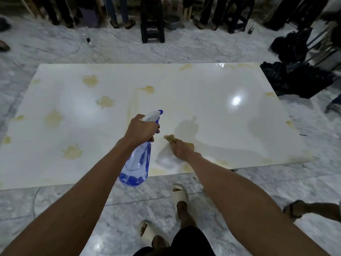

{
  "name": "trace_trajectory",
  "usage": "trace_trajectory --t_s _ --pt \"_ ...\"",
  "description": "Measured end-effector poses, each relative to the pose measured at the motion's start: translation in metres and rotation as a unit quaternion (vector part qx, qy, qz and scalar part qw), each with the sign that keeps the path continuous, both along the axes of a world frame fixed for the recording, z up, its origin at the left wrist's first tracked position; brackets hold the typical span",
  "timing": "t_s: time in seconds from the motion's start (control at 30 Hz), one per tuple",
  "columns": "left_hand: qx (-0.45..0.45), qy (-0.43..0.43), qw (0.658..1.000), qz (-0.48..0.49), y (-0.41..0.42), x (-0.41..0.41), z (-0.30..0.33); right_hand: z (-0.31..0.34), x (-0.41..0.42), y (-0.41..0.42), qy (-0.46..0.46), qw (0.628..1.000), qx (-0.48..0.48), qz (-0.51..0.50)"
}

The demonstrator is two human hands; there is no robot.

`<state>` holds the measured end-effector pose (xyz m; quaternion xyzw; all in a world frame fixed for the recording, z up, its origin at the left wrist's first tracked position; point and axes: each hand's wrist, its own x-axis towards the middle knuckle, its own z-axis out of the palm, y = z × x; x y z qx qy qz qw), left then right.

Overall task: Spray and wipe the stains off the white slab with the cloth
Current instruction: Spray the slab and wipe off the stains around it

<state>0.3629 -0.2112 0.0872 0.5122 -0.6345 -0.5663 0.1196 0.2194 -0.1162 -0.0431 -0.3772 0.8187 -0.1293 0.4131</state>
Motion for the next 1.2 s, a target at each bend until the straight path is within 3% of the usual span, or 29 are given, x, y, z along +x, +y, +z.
trace_trajectory --t_s 0.07,0.17,0.37,0.5,0.97,1.2 --pt "-0.013 0.005 1.000 0.003 -0.003 0.009 0.011 0.022 0.005 -0.017 -0.124 0.981 -0.095 -0.112" --pt "-0.032 -0.007 0.999 0.019 -0.015 0.020 0.023 0.065 0.007 -0.046 -0.260 0.918 -0.214 -0.207" --pt "-0.046 -0.012 0.998 0.047 -0.062 0.030 0.037 0.119 -0.012 -0.110 -0.480 0.771 -0.333 -0.255" --pt "-0.046 -0.014 0.997 0.060 -0.108 0.019 0.041 0.124 -0.031 -0.155 -0.551 0.710 -0.343 -0.275" --pt "0.040 -0.055 0.992 0.110 -0.240 -0.067 0.016 0.090 -0.101 -0.295 -0.568 0.727 -0.258 -0.286" --pt "0.028 -0.087 0.994 0.052 -0.265 -0.079 0.005 0.071 -0.114 -0.322 -0.568 0.729 -0.243 -0.296"
